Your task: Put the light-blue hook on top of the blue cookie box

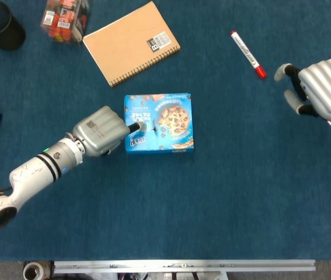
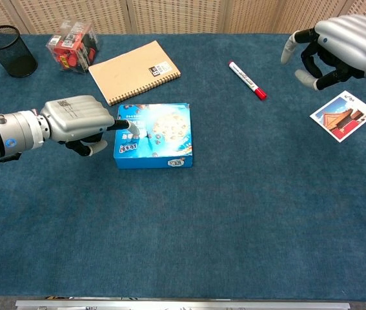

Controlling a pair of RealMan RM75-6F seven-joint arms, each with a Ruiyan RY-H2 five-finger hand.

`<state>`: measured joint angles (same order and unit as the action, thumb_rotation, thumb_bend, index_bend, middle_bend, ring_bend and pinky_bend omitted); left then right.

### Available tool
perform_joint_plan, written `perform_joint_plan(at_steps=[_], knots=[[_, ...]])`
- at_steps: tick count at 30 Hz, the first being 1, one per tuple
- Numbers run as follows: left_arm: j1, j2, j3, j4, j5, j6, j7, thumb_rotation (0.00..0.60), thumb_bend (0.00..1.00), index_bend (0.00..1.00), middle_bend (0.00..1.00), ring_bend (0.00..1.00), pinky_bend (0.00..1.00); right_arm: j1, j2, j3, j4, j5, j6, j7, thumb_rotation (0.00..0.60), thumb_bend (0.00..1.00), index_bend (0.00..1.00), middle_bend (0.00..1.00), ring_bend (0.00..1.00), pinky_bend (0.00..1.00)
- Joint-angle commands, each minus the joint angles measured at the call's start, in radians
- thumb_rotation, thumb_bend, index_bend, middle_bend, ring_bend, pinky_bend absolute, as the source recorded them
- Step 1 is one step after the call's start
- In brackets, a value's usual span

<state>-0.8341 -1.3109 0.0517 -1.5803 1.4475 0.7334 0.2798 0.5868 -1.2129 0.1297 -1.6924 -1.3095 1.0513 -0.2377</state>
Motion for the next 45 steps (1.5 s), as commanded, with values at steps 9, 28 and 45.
perform_joint_plan(at_steps=[9,28,45], knots=[[0.008,0.014,0.001,-0.018,0.011,0.018,-0.005,0.600,0.82,0.15,1.00,1.00,1.00,-0.005,0.004,-0.001,-0.006,-0.001,0.006,0.000,0.600,0.41,0.42,0.81,0.92,0.85],[-0.001,-0.003,0.001,-0.012,0.005,-0.001,0.012,0.600,0.82,0.15,1.00,1.00,1.00,-0.010,0.011,0.000,-0.006,0.000,0.008,0.004,0.600,0.41,0.42,0.81,0.92,0.85],[-0.016,-0.023,-0.020,-0.005,-0.013,-0.012,0.020,0.600,0.82,0.16,1.00,1.00,1.00,-0.018,0.018,0.000,-0.008,-0.002,0.015,0.013,0.600,0.41,0.42,0.81,0.92,0.85]])
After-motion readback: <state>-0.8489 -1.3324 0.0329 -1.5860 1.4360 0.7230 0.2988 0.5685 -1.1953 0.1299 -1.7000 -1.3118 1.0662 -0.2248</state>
